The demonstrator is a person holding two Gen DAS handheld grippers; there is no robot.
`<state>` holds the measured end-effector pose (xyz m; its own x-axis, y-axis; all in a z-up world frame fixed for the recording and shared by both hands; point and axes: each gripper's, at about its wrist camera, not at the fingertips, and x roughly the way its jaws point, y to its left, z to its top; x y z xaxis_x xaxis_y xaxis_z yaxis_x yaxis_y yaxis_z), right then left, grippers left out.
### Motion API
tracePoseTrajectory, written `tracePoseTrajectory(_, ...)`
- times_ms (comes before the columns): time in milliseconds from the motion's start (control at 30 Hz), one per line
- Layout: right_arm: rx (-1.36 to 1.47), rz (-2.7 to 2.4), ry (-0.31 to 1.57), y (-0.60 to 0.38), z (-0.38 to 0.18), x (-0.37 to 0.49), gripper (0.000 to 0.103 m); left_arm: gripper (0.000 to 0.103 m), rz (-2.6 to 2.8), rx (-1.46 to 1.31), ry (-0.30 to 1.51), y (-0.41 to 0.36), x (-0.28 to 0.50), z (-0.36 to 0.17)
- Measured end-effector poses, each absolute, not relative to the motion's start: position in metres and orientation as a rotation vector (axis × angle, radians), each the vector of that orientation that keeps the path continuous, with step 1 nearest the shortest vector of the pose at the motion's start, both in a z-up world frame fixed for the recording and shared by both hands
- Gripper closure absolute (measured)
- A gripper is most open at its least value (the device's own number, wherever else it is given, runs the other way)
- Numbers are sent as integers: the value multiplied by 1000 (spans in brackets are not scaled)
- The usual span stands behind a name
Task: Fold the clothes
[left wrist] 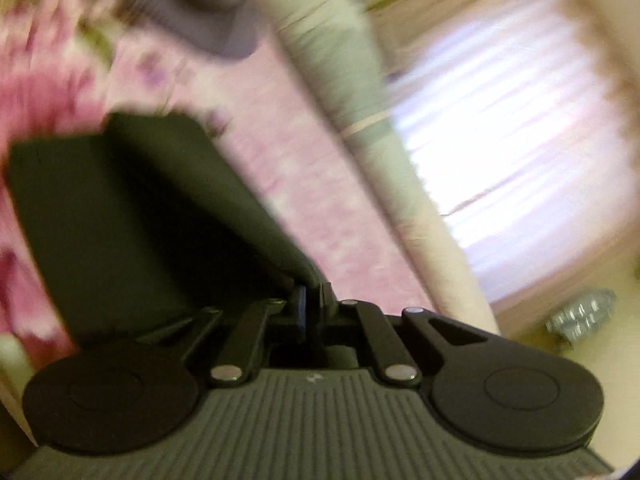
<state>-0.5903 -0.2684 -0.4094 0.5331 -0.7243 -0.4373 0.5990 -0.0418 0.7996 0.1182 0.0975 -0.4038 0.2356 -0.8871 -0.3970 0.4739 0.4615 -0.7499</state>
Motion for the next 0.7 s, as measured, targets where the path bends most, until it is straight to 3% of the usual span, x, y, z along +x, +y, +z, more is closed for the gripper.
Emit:
tracePoseTrajectory(200, 1326, -1116, -56, -253, -449, -604, 89, 99, -917, -437, 1029, 129, 109, -443)
tracePoseTrajectory(400, 1270, -1096, -68, -255, -433, -599, 89, 99, -939, -428, 973, 118, 105, -438)
tracePoseTrajectory(567, 1320, -1076, -78, -257, -447, -602, 88, 99, -888, -421, 1037, 121, 100, -452)
tracePoseTrajectory(600, 1334, -1063, -100, -257, -448, -605, 85, 99, -883, -439, 1044, 129, 97, -451)
tracePoseTrajectory(633, 1345, -1050, -124, -257, -449, -607, 75, 99, -881, -446, 1046, 130, 97, -450)
tracePoseTrajectory(700, 1350, -1045, -141, -259, -448, -609, 71, 99, -886, -426, 1038, 123, 103, -451)
